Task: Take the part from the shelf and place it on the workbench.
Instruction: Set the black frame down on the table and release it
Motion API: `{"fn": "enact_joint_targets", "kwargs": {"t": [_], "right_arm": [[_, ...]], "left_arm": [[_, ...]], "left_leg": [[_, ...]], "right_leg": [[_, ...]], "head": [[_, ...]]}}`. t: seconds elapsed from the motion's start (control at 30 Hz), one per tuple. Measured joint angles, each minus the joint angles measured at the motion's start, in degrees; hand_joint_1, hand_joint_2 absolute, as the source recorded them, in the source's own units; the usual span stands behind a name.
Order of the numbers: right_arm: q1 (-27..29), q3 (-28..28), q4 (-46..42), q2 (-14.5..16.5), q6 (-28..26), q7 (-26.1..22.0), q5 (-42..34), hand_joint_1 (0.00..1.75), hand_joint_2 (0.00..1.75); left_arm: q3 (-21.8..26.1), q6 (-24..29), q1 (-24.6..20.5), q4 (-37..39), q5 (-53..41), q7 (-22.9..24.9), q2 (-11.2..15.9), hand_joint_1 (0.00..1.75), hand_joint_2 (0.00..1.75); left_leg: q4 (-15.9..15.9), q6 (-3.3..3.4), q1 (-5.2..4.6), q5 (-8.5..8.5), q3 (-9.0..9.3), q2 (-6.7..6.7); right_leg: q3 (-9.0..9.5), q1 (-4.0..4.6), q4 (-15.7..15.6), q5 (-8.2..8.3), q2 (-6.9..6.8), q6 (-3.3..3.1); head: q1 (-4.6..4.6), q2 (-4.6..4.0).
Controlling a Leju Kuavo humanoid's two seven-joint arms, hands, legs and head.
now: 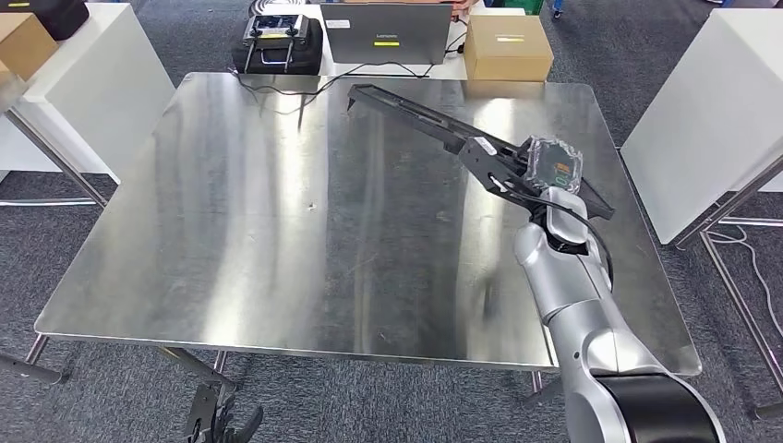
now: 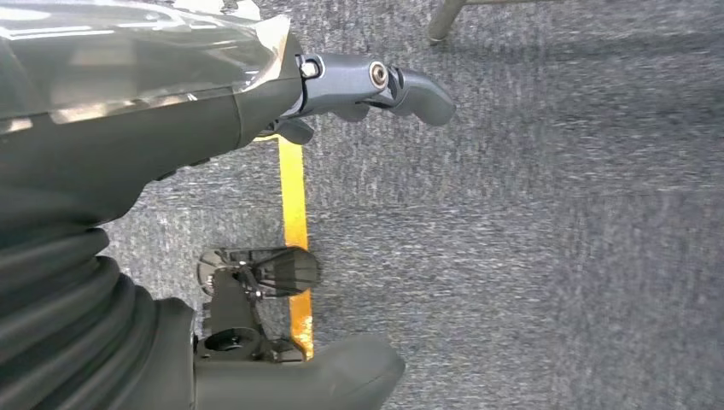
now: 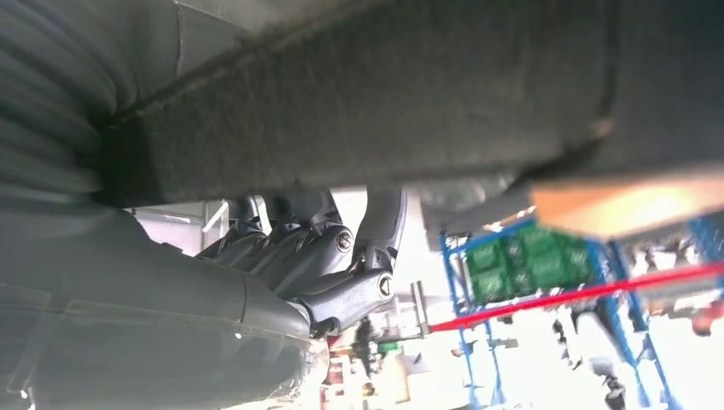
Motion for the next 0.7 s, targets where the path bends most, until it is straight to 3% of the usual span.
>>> {"fn": "enact_joint_targets", "kwargs": {"t": [0.07,0.13,0.2,0.27,0.3,0.37,0.43,0.47,0.57,0.7], "right_arm": [[-0.5,0.3,2.3,0.8,0.3,0.5,0.9,1.75,1.75],[-0.8,0.5,4.2,1.6,0.4,1.0,1.6,1.75,1.75],[-0.9,0.6,5.8,2.1,0.4,1.2,1.8,1.75,1.75],[-0.9,0.7,7.2,2.3,0.5,1.4,1.9,1.75,1.75],[-0.9,0.8,7.6,2.4,0.5,1.5,2.0,1.75,1.75],[-1.0,0.8,8.2,2.5,0.5,1.6,2.1,1.75,1.75],[-1.3,0.9,8.7,2.6,0.5,1.6,2.1,1.75,1.75],[-1.4,0.9,8.9,2.8,0.5,1.5,2.1,1.75,1.75],[-1.5,1.0,9.4,3.1,0.5,1.5,2.1,1.75,1.75],[-1.7,1.1,10.0,3.3,0.5,1.5,2.1,1.75,1.75]], "left_arm": [[0.3,-0.1,0.0,0.0,0.9,0.0,0.0,0.0,1.75],[0.8,-0.3,0.0,-0.1,1.6,-0.1,0.0,0.0,1.75],[1.2,-0.5,0.0,-0.1,1.9,-0.2,0.1,0.0,1.75],[1.5,-0.7,0.1,-0.1,2.0,-0.2,0.1,0.0,1.75],[1.6,-0.7,0.2,-0.1,2.0,-0.2,0.1,0.0,1.75],[1.7,-0.8,0.3,-0.1,2.0,-0.2,0.1,0.0,1.75],[1.8,-0.8,0.3,-0.1,2.0,-0.2,0.1,0.0,1.75],[1.9,-0.8,0.3,-0.1,2.0,-0.3,0.1,0.0,1.75],[2.0,-0.8,0.5,-0.1,2.0,-0.3,0.2,0.0,1.75],[2.1,-0.7,0.5,-0.1,2.0,-0.3,0.3,0.0,1.75]], "left_leg": [[-0.2,0.95,-0.14,0.32,0.46,-0.23],[-0.6,1.85,-0.15,0.46,0.9,-0.29],[-0.7,2.48,-0.32,0.29,0.99,-0.41],[-0.6,2.76,-0.62,0.11,1.05,-0.79],[-0.6,2.83,-0.77,0.03,1.11,-1.03],[-0.3,2.81,-0.99,-0.27,1.3,-1.42],[0.1,2.52,-1.38,-0.74,1.3,-1.61],[0.4,2.59,-1.56,-0.99,1.24,-1.63],[0.6,3.08,-1.62,-1.32,1.19,-1.55],[0.4,3.06,-1.51,-1.28,1.35,-1.3]], "right_leg": [[-0.04,0.21,0.2,-0.5,-0.11,0.75],[-1.74,0.28,3.7,-2.28,-0.15,0.77],[-6.04,0.29,11.6,-5.26,-0.11,0.22],[-9.67,0.45,17.4,-6.52,-0.09,0.28],[-9.96,0.56,17.1,-5.75,-0.08,0.54],[-7.35,0.77,10.1,-2.0,-0.09,1.02],[-4.21,0.97,2.9,1.23,-0.03,0.77],[-3.48,0.91,1.3,1.92,-0.01,0.52],[-3.25,0.82,0.9,2.16,0.11,0.22],[-3.27,1.01,0.9,2.15,0.39,0.19]], "head": [[0.06,0.0],[0.13,0.0],[0.21,0.0],[0.26,0.0],[0.29,0.0],[0.33,0.0],[0.37,0.0],[0.34,0.0],[0.31,0.01],[0.3,0.0]]}}
